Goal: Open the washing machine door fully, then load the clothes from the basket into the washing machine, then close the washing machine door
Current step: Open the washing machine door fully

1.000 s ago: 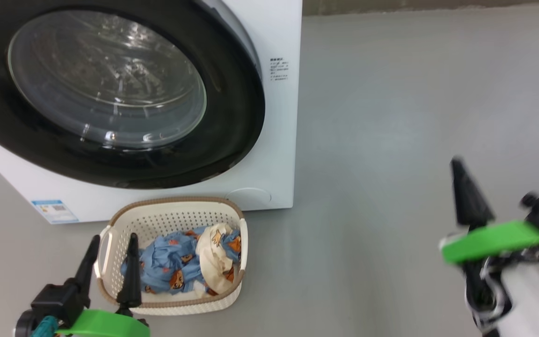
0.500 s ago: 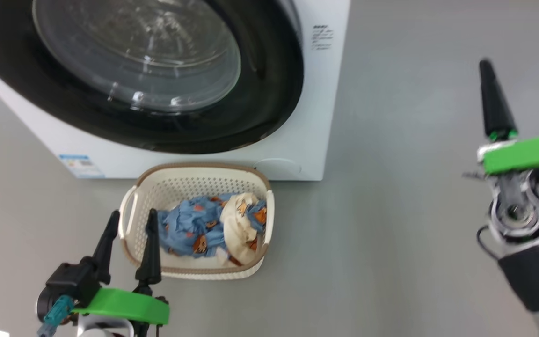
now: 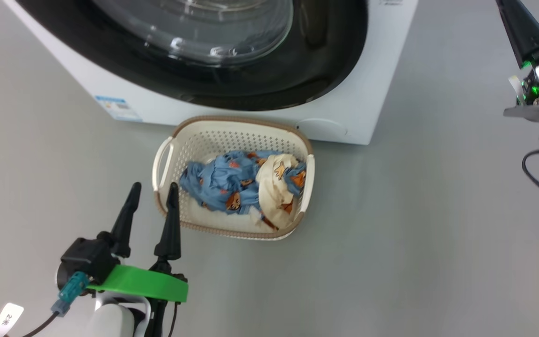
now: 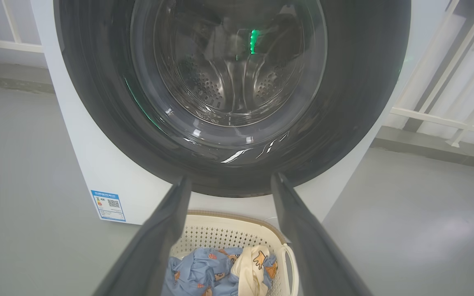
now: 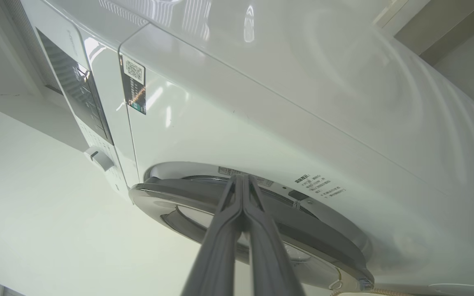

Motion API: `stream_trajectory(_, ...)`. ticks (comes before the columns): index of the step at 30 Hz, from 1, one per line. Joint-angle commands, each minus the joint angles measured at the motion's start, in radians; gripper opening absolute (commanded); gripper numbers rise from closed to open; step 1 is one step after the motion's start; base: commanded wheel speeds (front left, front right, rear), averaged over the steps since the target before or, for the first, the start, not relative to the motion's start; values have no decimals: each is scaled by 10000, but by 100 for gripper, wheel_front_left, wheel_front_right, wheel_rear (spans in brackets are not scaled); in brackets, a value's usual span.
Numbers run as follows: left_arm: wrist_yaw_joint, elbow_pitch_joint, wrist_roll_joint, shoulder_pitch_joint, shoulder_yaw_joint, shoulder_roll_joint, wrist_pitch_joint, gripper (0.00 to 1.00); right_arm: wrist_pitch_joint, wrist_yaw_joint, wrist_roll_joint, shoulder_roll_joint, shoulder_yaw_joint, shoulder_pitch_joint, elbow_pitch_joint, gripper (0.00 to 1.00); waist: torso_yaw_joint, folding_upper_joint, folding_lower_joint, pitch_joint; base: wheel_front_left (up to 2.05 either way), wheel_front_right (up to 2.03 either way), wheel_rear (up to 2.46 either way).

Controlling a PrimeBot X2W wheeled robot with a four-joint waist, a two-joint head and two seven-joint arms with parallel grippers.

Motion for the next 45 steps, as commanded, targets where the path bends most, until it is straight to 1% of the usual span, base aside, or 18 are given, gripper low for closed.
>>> stream_trajectory(1, 6, -221, -196, -290, 177, 117, -65, 100, 513, 56, 276, -30, 174, -398, -108, 0, 424, -1, 0, 487, 0, 0, 0)
stream_trajectory(4, 6, -247, -369, -402, 11, 115, -65, 100, 1345, 56, 586, -29, 163, -852, 125, 0, 531, -1, 0, 693, 0, 0, 0)
stream_trajectory(5, 6, -247, -369, -402, 11, 115, -65, 100, 1345, 56, 586, -29, 163, -852, 125, 0, 531, -1, 0, 693, 0, 0, 0)
stream_trajectory(10, 6, -316, -562, -635, -165, 114, -65, 100, 2508, 56, 765, -8, 154, -1659, 473, 0, 627, -1, 0, 1083, 0, 0, 0)
stream_trajectory(17, 6, -454, -750, -927, -362, 113, -65, 100, 3883, 56, 960, 181, 129, -2680, 1116, 0, 740, -1, 0, 1537, 0, 0, 0)
stream_trajectory(18, 6, -519, -806, -1018, -430, 113, -65, 100, 4175, 56, 858, 291, 131, -3065, 1303, 0, 786, -1, 0, 1714, 0, 0, 0)
stream_trajectory(25, 6, -624, -1029, -1244, -673, 113, -65, 100, 4551, 56, 585, 561, 98, -3770, 1308, 0, 959, -1, 0, 2143, 0, 0, 0)
stream_trajectory(31, 8, -745, -1156, -1371, -806, 113, -65, 100, 4643, 56, 261, 667, 121, -4157, 1402, 0, 1088, -1, 0, 2362, 0, 0, 0)
stream_trajectory(45, 101, -871, -1366, -1454, -1049, 112, -65, 100, 4853, 56, -124, 796, 336, -4333, 1473, 0, 1300, -1, 0, 2396, 0, 0, 0)
